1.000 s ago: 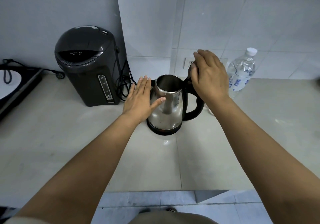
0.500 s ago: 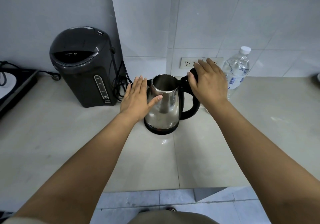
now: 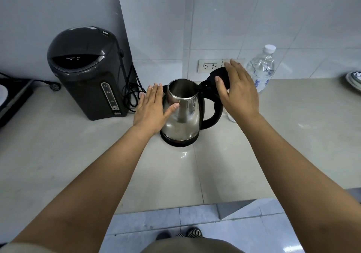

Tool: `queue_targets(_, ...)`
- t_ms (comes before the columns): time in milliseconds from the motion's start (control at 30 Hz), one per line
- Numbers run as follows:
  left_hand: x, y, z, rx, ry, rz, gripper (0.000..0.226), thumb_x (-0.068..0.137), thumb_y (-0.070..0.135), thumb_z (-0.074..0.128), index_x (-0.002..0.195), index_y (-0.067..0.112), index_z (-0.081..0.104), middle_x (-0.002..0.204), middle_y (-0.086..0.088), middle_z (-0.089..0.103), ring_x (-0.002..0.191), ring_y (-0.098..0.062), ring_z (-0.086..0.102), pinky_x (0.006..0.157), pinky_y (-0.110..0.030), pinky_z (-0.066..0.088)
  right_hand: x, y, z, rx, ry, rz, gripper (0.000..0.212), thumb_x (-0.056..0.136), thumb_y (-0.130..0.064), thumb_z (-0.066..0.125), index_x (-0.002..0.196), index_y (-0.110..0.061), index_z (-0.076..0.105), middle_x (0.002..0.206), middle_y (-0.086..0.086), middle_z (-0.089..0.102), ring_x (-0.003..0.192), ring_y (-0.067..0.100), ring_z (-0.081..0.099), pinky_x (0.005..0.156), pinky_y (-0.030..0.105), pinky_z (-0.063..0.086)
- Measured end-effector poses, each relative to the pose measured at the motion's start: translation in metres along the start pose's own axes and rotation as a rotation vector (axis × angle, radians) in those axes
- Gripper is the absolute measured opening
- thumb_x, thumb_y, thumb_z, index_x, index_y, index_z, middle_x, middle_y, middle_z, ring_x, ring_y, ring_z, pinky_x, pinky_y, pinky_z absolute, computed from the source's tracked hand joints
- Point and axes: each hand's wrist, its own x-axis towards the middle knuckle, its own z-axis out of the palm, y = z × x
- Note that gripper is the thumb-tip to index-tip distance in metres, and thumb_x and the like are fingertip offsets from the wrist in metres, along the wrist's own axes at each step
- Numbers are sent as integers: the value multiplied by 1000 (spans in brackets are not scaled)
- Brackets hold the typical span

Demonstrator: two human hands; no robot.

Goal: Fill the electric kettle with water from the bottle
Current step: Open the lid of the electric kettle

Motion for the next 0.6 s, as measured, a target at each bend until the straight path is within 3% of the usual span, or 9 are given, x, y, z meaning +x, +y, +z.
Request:
queue_targets(200,-2,-1,-3,-55,-17,-6,87,93,68,24,156,15,-3,164,0,-4,149,-12,-10,121,-32,-6,-19,1,5,331,72,307,55,102,-44,32,151,-20,27,156,-8,32,144,9,28,114,28,26)
queue_targets(333,-1,-1,-3,-72,-28,-8,86,93,67,24,156,15,-3,164,1,-4,149,-11,-10,121,-34,-4,-35,7,19,417,121,476,50,104,-37,26,151,-18,29,155,-4,35,143,11,31,115,29,27)
queue_targets(500,-1,2,1,-87,-17,-22,87,93,67,25,156,15,-4,163,0,-6,149,-10,-10,122,-34,-1,-55,13,42,374,-197,452,57,100,-36,40,152,-16,26,154,1,36,142,19,34,111,31,29)
queue_targets(600,-2,3,2,-88,-10,-29,87,93,67,26,156,14,-4,163,0,-7,148,-10,-11,122,-34,-1,-56,11,53,353,-274,422,58,99,-37,45,150,-18,27,144,4,49,131,25,47,102,35,39)
